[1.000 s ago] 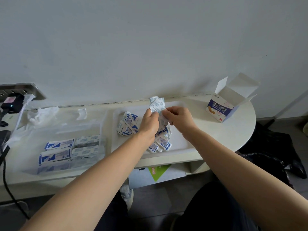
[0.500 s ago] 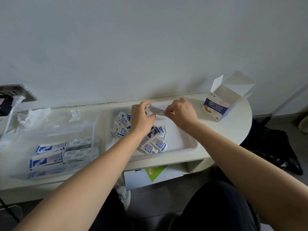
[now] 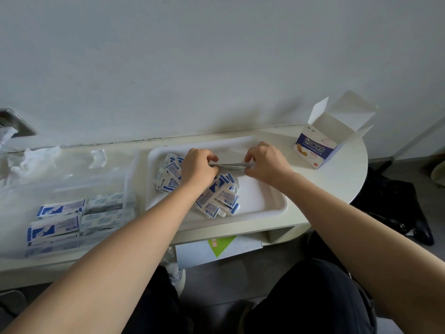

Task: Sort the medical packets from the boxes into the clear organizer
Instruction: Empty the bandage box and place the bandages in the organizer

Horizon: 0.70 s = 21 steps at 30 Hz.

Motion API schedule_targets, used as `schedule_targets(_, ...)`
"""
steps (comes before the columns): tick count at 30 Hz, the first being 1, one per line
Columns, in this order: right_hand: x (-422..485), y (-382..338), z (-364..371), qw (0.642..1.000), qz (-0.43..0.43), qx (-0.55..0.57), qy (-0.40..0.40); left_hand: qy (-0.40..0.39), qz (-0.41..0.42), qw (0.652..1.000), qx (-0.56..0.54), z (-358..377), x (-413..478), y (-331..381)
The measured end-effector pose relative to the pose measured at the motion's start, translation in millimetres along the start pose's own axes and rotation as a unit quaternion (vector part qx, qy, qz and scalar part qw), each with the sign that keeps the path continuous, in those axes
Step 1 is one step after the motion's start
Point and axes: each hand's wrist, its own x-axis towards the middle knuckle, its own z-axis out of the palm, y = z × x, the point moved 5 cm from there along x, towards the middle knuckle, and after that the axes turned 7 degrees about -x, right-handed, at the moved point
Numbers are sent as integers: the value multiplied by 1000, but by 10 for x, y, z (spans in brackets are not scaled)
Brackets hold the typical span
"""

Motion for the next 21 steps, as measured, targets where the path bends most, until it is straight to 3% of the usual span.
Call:
schedule_targets(8, 72, -87, 46, 995, -10, 102, -12, -26, 20, 999, -9, 41, -15, 153)
schedule_targets(12, 77, -59, 65, 994, -19, 98, -31, -28, 22, 999, -7, 18, -23, 134)
schedule_targets(21, 65, -49, 85, 991, 7, 137, 3, 39, 6, 999, 15, -54, -44, 75)
